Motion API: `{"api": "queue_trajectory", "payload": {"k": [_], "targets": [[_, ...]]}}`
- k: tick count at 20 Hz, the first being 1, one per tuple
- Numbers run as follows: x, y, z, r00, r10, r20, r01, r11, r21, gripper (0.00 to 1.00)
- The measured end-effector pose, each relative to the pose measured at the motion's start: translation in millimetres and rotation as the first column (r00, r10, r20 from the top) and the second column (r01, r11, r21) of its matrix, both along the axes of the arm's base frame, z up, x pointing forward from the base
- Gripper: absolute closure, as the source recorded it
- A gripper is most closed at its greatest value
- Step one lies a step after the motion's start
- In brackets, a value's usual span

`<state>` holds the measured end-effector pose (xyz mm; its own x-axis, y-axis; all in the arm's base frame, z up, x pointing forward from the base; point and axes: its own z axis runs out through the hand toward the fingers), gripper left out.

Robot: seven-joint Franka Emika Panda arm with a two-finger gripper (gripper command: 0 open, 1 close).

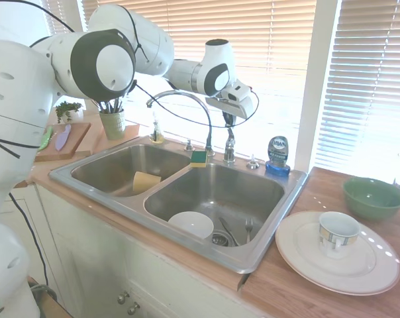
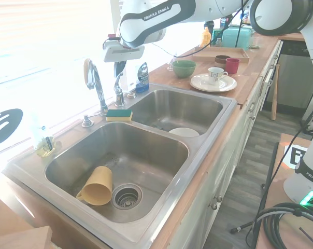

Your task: Turn off the faucet

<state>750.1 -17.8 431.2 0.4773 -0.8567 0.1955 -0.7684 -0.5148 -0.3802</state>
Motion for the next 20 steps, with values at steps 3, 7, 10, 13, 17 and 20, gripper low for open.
{"api": "queue_trajectory", "payload": {"k": [3, 7, 10, 13, 17, 20], "targets": [[-1.1, 1.1, -4.5, 1.000, 0.001, -0.009, -0.001, 1.000, 0.004, 1.00], [-3.1, -6.3, -11.1, 1.000, -0.008, -0.021, 0.009, 1.000, 0.012, 1.00], [-6.3, -15.1, -17.4, 0.999, -0.014, -0.035, 0.015, 1.000, 0.017, 1.00], [-8.9, -22.3, -24.6, 0.999, -0.021, -0.050, 0.021, 1.000, 0.015, 1.00], [-16.1, -26.1, -45.8, 0.995, -0.026, -0.095, 0.027, 1.000, 0.015, 1.00], [-20.7, -27.4, -55.1, 0.993, -0.028, -0.116, 0.031, 0.999, 0.019, 1.00]]}}
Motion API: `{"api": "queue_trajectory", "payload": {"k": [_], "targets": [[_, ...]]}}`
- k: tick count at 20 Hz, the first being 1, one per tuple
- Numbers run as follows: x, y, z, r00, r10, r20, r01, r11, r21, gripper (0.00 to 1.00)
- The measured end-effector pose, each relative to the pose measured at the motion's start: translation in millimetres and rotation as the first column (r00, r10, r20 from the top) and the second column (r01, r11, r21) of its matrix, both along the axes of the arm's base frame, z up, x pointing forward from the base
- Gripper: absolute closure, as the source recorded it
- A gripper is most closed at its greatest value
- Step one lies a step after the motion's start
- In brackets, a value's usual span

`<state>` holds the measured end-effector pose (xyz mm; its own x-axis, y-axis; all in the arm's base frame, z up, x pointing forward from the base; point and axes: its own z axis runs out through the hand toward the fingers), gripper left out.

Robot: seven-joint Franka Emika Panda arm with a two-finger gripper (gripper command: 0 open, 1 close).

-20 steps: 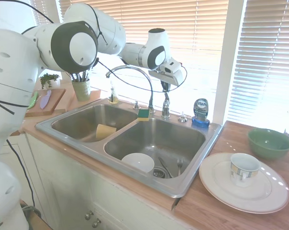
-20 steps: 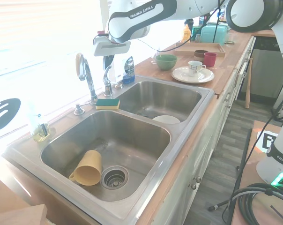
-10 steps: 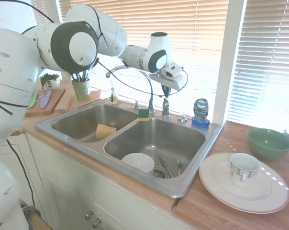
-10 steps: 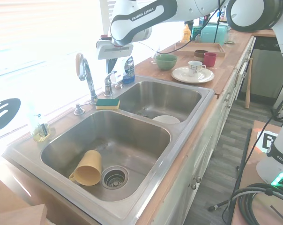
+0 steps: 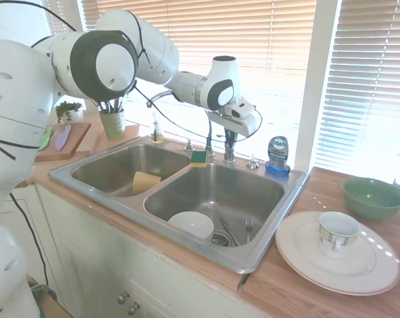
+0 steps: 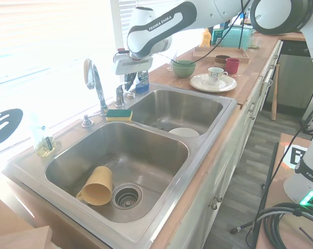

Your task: Turn off the faucet

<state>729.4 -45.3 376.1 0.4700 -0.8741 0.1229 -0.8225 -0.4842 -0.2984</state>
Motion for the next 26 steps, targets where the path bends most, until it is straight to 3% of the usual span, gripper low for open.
{"api": "queue_trajectory", "payload": {"k": [13, 21, 26], "targets": [[-26.2, -1.1, 6.1, 1.000, -0.003, -0.025, 0.004, 1.000, 0.019, 1.00], [-19.1, 30.1, 73.0, 0.998, 0.009, 0.068, -0.007, 0.999, -0.032, 1.00], [-15.4, 45.8, 66.8, 0.998, 0.022, 0.055, -0.020, 0.999, -0.037, 1.00]]}}
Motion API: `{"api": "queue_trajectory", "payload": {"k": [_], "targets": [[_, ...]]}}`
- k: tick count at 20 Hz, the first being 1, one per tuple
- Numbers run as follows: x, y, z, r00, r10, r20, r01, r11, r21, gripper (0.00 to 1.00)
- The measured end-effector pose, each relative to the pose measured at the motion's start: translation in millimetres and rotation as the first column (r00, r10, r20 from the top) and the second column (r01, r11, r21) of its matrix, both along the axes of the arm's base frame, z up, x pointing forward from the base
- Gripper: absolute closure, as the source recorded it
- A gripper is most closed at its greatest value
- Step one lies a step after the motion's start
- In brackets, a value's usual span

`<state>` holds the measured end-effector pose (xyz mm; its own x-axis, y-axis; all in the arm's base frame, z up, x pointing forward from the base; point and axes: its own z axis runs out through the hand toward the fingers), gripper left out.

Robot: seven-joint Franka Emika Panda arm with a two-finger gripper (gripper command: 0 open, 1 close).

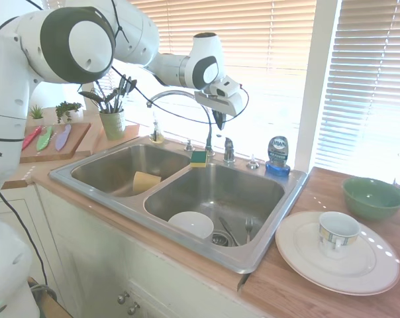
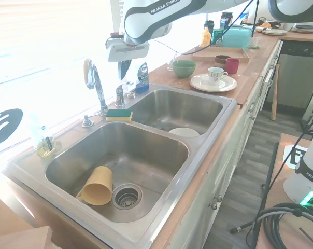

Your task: Turn off the faucet

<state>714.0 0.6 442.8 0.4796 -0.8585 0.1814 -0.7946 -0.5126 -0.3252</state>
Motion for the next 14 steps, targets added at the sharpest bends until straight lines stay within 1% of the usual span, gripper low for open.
{"api": "queue_trajectory", "payload": {"k": [6, 14], "targets": [[-0.2, -0.4, -4.2, 1.000, 0.000, -0.012, 0.000, 1.000, 0.000, 1.00], [-4.1, 0.2, -12.3, 0.998, -0.001, -0.058, 0.001, 1.000, -0.001, 1.00]]}}
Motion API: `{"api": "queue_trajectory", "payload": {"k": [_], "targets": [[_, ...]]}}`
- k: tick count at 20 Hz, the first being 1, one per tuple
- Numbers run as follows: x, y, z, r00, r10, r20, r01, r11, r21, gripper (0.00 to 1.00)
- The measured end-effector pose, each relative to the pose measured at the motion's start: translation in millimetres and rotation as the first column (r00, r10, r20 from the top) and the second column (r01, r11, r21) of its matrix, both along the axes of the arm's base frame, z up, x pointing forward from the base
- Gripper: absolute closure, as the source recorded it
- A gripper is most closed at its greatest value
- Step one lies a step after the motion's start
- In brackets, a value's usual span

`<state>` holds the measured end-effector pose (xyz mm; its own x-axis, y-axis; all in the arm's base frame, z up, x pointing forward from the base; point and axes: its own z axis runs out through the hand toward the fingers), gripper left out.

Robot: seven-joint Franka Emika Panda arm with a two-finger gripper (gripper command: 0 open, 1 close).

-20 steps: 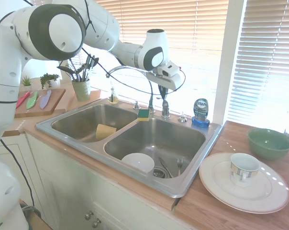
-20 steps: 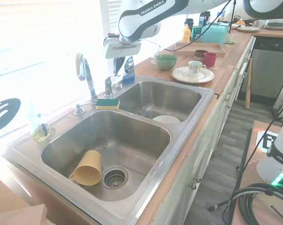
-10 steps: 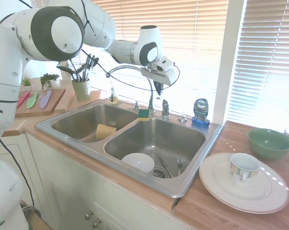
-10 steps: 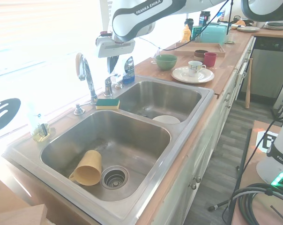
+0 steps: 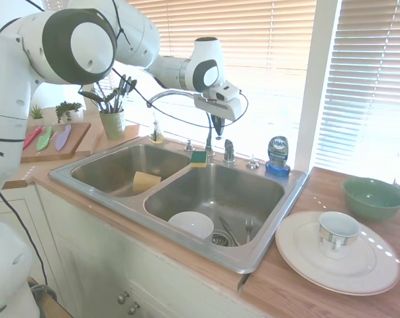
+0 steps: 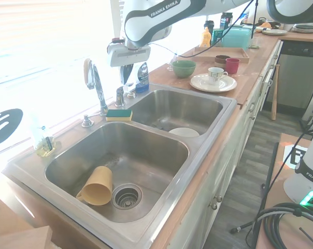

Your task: Turn off the faucet

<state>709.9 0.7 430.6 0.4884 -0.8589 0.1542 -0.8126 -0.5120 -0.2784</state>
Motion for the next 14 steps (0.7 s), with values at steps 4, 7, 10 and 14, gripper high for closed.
{"api": "queue_trajectory", "payload": {"k": [4, 7, 10, 14], "targets": [[-1.2, -0.7, -1.5, 1.000, -0.002, -0.004, 0.002, 1.000, 0.002, 1.00], [-3.2, -0.8, -2.7, 1.000, -0.003, -0.008, 0.004, 1.000, 0.005, 1.00], [-11.1, -0.5, -15.8, 0.999, -0.006, -0.045, 0.007, 1.000, 0.013, 1.00], [-18.5, 1.6, -34.8, 0.996, -0.008, -0.083, 0.010, 1.000, 0.024, 1.00]]}}
